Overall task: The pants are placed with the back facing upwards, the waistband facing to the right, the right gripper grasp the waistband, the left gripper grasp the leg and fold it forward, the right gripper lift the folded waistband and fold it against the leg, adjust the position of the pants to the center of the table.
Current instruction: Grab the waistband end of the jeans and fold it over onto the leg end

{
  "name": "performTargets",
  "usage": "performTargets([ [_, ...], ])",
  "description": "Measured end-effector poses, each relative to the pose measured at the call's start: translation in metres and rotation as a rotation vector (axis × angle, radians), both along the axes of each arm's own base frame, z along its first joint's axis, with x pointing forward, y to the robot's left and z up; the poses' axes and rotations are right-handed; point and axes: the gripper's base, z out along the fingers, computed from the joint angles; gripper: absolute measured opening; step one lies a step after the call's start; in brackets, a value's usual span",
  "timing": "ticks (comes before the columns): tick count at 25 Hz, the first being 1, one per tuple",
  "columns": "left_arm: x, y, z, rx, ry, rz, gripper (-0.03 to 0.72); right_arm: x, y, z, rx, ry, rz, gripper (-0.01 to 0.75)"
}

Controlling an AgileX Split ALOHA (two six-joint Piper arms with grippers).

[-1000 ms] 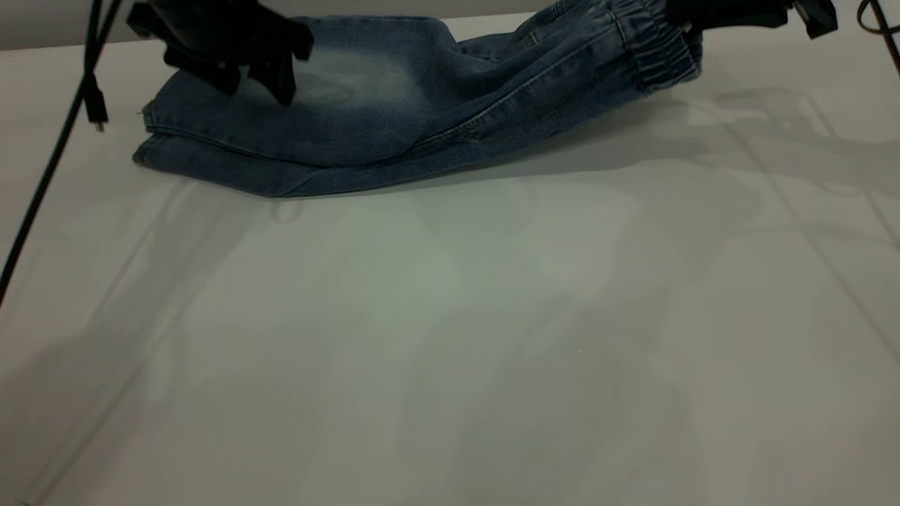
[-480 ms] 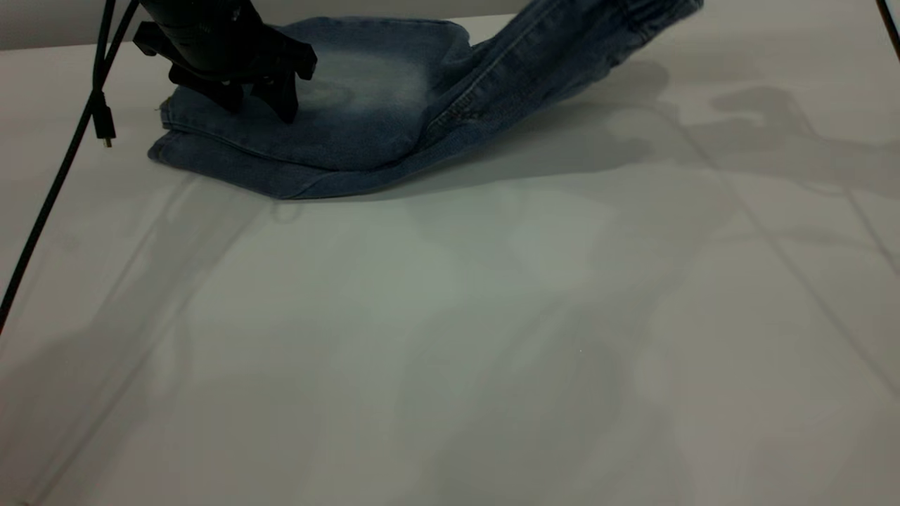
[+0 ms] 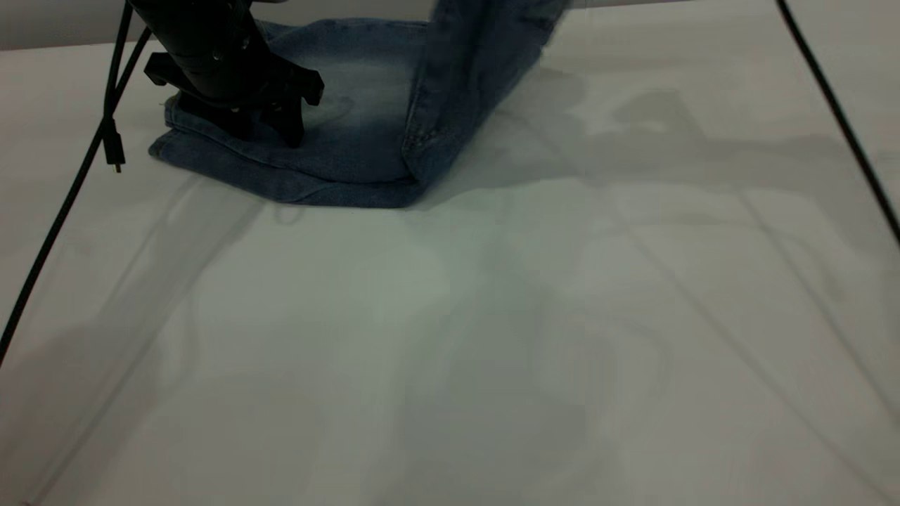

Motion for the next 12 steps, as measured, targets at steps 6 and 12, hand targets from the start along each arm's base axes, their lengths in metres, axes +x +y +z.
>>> performTargets([
  [6, 0.000, 0.000, 0.000, -0.001, -0.003, 0.000, 0.477, 0.000, 0.041, 0.017, 0.019, -0.033, 0.073, 0.028],
  [12, 0.001, 0.000, 0.011, 0.000, -0.010, 0.000, 0.477, 0.005, 0.054, -0.008, 0.014, 0.019, 0.081, 0.028],
])
